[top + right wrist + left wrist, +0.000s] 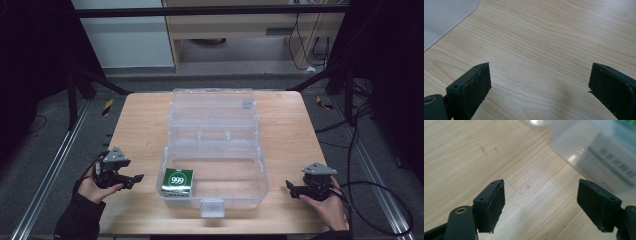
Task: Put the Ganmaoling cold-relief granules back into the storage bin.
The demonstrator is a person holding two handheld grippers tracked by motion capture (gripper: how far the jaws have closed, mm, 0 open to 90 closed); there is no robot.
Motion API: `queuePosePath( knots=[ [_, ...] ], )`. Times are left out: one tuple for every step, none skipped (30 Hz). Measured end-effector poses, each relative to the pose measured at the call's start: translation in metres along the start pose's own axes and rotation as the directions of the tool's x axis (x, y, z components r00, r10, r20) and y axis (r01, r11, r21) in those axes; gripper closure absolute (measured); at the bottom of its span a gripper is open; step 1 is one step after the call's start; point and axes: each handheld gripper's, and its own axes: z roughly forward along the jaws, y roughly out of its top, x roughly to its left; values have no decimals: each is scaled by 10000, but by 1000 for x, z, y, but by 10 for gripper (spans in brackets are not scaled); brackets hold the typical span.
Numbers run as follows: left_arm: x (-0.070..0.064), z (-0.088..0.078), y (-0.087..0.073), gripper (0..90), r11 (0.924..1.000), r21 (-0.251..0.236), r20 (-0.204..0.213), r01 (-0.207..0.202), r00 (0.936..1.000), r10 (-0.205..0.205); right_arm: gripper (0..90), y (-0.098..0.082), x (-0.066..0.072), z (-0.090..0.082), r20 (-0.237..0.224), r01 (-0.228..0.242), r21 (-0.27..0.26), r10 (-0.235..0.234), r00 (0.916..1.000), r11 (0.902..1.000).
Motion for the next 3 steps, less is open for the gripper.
queuePosePath(
  knots=[
    [1,3,-4,220,9998,-93,-90,198,9998,-199,46,0,0,0,22,-19,-2,19,10000,10000],
    [2,6,-8,220,9991,-144,-160,396,9991,-399,46,0,-1,0,16,-39,-30,39,10000,10000],
    [3,8,-11,220,9978,-203,-240,630,9977,-635,46,-1,-1,0,52,-95,-24,95,9999,10000]
  ],
)
